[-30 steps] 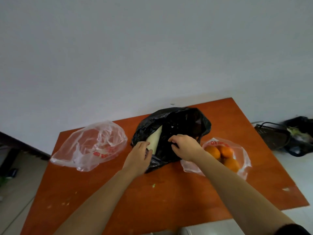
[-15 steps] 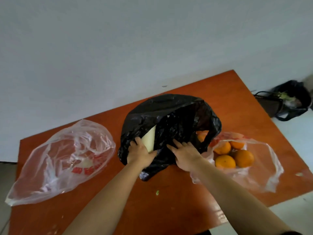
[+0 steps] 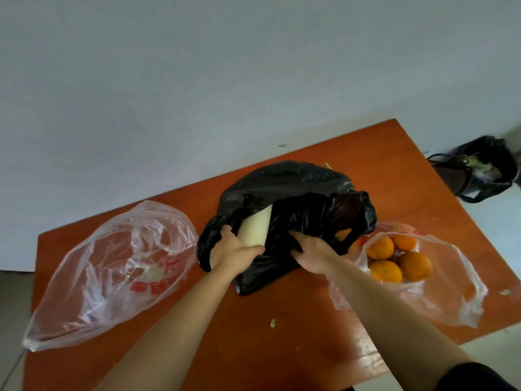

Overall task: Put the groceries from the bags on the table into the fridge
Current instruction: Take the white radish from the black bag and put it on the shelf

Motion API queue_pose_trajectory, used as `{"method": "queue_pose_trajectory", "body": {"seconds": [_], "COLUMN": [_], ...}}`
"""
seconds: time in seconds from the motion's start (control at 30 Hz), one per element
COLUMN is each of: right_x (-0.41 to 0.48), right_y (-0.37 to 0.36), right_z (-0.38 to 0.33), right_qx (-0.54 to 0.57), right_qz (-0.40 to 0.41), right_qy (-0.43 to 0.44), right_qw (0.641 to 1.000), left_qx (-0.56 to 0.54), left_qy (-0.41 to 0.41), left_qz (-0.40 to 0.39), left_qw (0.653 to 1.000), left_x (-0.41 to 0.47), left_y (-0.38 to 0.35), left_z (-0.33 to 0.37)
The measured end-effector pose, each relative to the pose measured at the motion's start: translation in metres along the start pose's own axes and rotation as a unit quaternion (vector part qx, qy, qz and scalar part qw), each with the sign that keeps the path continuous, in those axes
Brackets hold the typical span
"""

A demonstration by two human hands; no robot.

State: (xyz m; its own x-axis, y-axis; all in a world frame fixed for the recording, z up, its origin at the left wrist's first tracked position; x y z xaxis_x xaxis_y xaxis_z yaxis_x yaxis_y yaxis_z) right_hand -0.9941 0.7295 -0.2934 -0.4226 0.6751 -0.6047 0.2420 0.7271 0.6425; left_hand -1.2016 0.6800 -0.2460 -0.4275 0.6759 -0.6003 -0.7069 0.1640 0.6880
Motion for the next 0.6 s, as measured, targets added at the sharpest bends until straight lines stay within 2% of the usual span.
{"method": "queue_pose_trajectory", "body": {"seconds": [0.07,0.13,0.2,0.3,0.37,0.47,0.6], "right_x": [0.0,0.0,0.001,-0.006,-0.015,-0.037,-0.077], "right_y": [0.006,0.014,0.021,0.032,0.045,0.059,0.081], "right_z": [-0.004,-0.005,-0.002,-0.003,-0.007,-0.01,-0.022], "right_qx": [0.159,0.309,0.466,0.659,0.71,0.717,0.71], "right_qz": [0.015,0.072,0.108,0.082,0.083,0.142,0.229], "right_qy": [-0.034,-0.076,-0.108,-0.119,-0.114,-0.141,-0.072], "right_qw": [0.987,0.945,0.871,0.738,0.69,0.668,0.662], "left_qx": [-0.057,-0.147,-0.211,-0.228,-0.196,-0.1,0.089], "left_qy": [0.008,0.014,0.0,-0.052,-0.096,-0.164,-0.255], "left_qz": [-0.004,-0.02,-0.05,-0.098,-0.116,-0.116,-0.044], "left_qw": [0.998,0.989,0.976,0.967,0.969,0.974,0.962], "left_x": [-0.007,-0.014,-0.024,-0.043,-0.052,-0.06,-0.078], "left_y": [0.003,0.001,-0.004,-0.013,-0.017,-0.02,-0.023], "left_z": [0.001,-0.002,-0.003,0.002,0.009,0.022,0.051]}}
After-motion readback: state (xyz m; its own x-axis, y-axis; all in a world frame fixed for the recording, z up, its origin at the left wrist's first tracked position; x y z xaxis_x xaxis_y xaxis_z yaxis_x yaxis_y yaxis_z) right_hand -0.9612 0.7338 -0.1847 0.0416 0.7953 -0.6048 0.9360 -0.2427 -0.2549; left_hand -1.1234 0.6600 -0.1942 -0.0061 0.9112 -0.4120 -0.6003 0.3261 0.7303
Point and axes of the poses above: each hand's wrist, its own x-axis towards the middle knuckle, its own y-axis out of the back of the hand, z = x × y, the point moved 4 cm from there along x, towards the middle knuckle, and after that the axes turned 1 degree about -x, right-handed, at the moved point
